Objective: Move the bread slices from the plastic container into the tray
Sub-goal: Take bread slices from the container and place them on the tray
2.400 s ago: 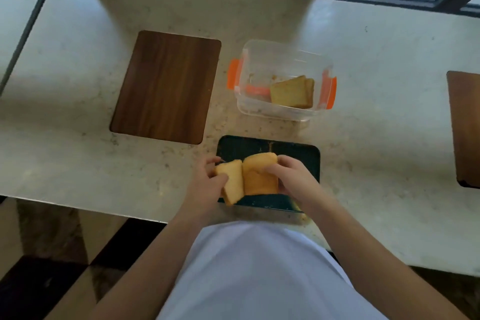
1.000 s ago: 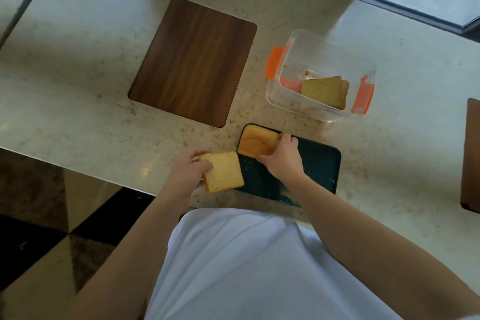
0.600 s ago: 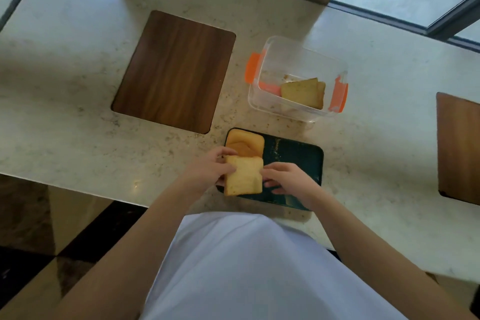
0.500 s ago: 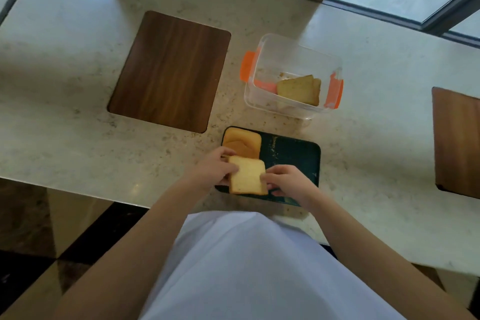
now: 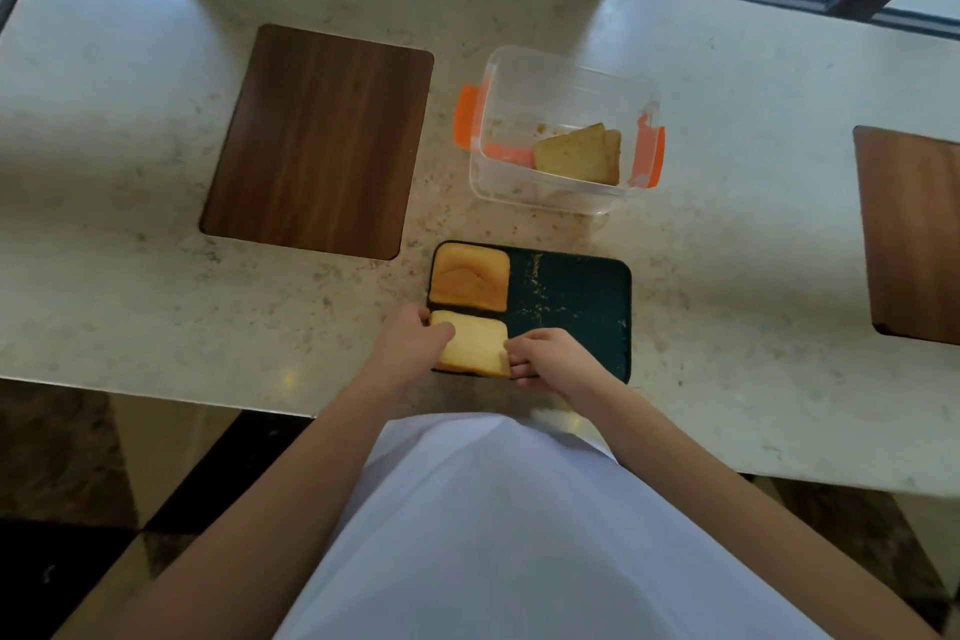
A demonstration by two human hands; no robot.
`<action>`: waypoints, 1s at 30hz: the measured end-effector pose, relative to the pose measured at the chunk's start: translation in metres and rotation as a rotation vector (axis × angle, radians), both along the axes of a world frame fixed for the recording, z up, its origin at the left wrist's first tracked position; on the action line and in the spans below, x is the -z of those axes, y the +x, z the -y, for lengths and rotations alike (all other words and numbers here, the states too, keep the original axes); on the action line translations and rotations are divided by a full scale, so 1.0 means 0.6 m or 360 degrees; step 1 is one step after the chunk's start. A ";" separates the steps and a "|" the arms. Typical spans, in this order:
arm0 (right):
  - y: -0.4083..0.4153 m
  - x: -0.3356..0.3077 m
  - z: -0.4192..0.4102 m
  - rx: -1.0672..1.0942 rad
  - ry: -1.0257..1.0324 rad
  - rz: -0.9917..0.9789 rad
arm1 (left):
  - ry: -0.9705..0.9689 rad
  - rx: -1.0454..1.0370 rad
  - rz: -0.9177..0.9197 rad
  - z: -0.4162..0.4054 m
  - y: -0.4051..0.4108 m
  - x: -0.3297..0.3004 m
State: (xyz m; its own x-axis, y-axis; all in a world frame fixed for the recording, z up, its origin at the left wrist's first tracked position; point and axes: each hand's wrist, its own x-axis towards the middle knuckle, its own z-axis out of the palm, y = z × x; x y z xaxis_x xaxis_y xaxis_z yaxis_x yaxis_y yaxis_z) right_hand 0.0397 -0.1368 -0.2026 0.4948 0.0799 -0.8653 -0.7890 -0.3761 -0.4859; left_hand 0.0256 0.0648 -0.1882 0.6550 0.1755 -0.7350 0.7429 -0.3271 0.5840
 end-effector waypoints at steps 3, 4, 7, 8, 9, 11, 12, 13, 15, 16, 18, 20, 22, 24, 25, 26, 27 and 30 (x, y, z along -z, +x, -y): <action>-0.003 -0.002 -0.005 0.0058 0.0022 -0.0010 | 0.0009 -0.0006 0.0023 0.004 0.001 0.003; -0.004 -0.002 -0.007 0.0073 0.0020 0.0005 | 0.0008 -0.0017 0.0037 0.005 0.002 0.005; -0.009 -0.002 -0.014 0.0077 -0.0035 0.0074 | -0.0008 -0.0026 0.0072 0.004 0.003 0.008; -0.010 -0.003 -0.016 0.0054 -0.0057 0.0107 | -0.0013 -0.0016 0.0071 0.003 0.003 0.010; -0.011 -0.003 -0.018 0.0024 -0.0078 0.0139 | -0.0018 -0.0002 0.0071 0.002 0.003 0.011; -0.012 -0.004 -0.023 -0.0025 -0.0114 0.0186 | -0.0022 0.0011 0.0072 0.000 0.001 0.013; -0.011 -0.003 -0.025 -0.0038 -0.0126 0.0196 | -0.0023 0.0002 0.0074 -0.001 0.001 0.014; -0.011 -0.002 -0.026 -0.0050 -0.0137 0.0198 | -0.0024 -0.0012 0.0074 -0.001 0.000 0.015; -0.011 -0.002 -0.028 -0.0088 -0.0170 0.0208 | -0.0034 -0.0043 0.0054 -0.003 0.000 0.015; -0.011 -0.002 -0.029 -0.0108 -0.0189 0.0218 | -0.0040 -0.0058 0.0041 -0.003 0.001 0.016; -0.011 -0.002 -0.029 -0.0135 -0.0217 0.0239 | -0.0037 -0.0072 0.0032 -0.004 0.001 0.016; -0.011 -0.003 -0.029 -0.0151 -0.0230 0.0251 | -0.0031 -0.0061 0.0040 -0.003 0.001 0.017; -0.010 -0.003 -0.029 -0.0160 -0.0233 0.0247 | -0.0023 -0.0035 0.0040 -0.002 0.000 0.017; -0.008 -0.003 -0.030 -0.0177 -0.0241 0.0239 | 0.0002 -0.0006 0.0046 -0.002 0.000 0.016; -0.007 -0.003 -0.031 -0.0185 -0.0239 0.0236 | 0.0022 0.0015 0.0056 -0.002 0.001 0.016; -0.005 -0.002 -0.031 -0.0192 -0.0229 0.0232 | 0.0045 0.0042 0.0066 -0.002 0.002 0.015; -0.003 -0.003 -0.032 -0.0200 -0.0218 0.0223 | 0.0070 0.0077 0.0076 -0.003 0.003 0.014; 0.003 -0.004 -0.029 -0.0313 -0.0239 0.0219 | 0.0154 0.0257 0.0087 -0.006 0.007 0.009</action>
